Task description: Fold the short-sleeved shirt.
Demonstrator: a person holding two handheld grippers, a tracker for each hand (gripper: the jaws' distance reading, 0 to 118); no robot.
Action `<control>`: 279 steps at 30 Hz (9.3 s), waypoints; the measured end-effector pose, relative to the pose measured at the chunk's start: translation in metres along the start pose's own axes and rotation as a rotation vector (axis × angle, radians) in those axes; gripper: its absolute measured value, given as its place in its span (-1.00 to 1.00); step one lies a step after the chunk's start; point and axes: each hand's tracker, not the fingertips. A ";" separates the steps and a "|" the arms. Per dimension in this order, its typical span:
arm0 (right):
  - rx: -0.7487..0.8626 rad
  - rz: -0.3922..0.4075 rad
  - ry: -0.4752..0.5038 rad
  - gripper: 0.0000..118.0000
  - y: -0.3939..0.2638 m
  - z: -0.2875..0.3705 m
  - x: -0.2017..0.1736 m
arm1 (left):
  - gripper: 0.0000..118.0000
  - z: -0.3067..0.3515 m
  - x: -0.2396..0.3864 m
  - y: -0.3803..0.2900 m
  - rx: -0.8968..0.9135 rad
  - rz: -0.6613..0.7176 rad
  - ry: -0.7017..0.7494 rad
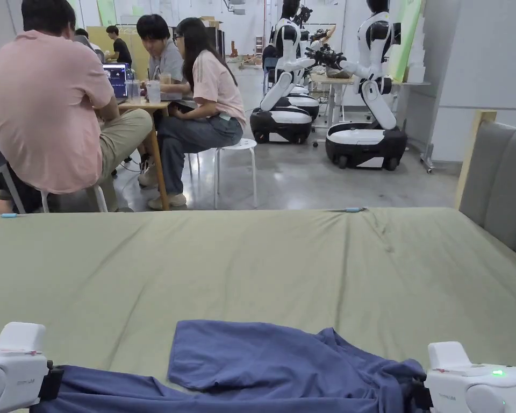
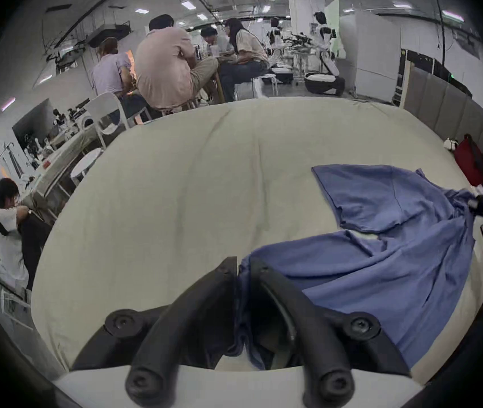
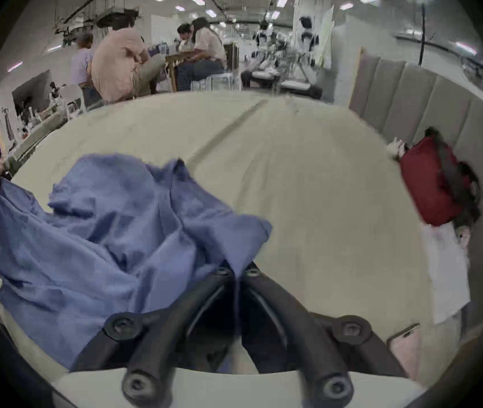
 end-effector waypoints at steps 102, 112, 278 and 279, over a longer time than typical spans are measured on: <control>0.248 0.107 0.078 -1.00 0.004 0.063 -0.182 | -0.65 -0.071 -0.073 -0.097 -0.299 0.381 -0.132; 0.127 0.078 -0.043 -1.00 0.068 -0.010 -0.103 | -1.00 0.009 -0.050 -0.085 0.059 0.307 -0.121; 0.259 -0.023 0.025 -0.93 -0.126 0.110 -0.022 | -0.96 0.061 0.020 -0.135 0.097 0.198 -0.155; 0.264 -0.040 0.008 -0.93 -0.121 0.109 -0.019 | -0.96 0.059 0.021 -0.126 0.104 0.197 -0.155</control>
